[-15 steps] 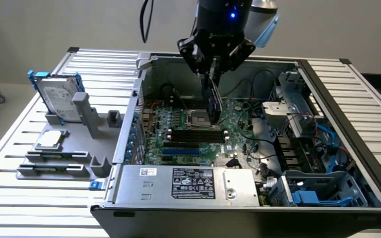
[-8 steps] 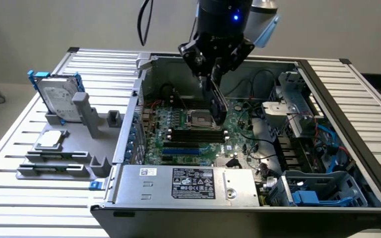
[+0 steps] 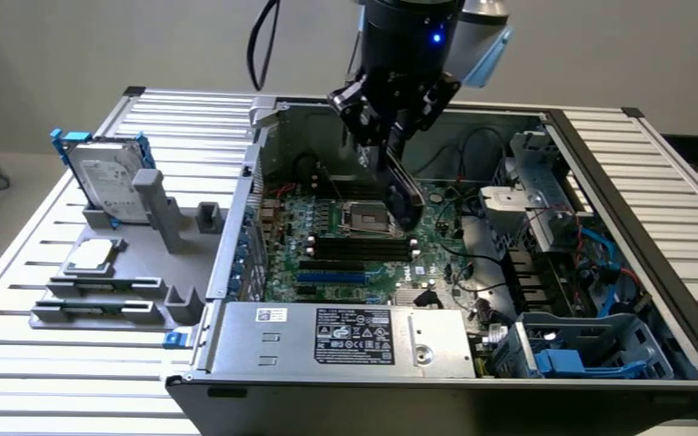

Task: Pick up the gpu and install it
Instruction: 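Insert the gpu into the slot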

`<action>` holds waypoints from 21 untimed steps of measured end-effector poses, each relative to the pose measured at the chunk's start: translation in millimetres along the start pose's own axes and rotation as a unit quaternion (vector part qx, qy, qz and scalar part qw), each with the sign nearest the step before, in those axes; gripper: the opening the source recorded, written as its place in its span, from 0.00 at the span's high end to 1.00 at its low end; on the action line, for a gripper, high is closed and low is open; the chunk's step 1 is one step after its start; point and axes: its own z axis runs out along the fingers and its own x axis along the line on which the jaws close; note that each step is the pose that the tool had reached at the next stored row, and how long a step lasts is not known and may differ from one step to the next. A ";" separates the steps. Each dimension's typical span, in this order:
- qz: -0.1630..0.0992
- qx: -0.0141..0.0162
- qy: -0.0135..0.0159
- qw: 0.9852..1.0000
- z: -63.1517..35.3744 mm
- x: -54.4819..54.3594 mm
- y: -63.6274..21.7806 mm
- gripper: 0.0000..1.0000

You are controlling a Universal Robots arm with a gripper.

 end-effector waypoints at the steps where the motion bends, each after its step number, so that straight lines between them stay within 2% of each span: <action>1: -0.009 0.000 0.000 1.000 0.8 0.0 -0.1 0.74; 6: -0.054 0.000 0.002 0.999 6.4 0.0 -0.3 0.74; 11: -0.100 0.000 0.004 0.995 12.8 0.1 -0.6 0.74; 16: -0.145 0.000 0.006 0.989 18.6 0.1 -0.9 0.74; 21: -0.189 0.000 0.008 0.982 22.5 0.1 -1.1 0.74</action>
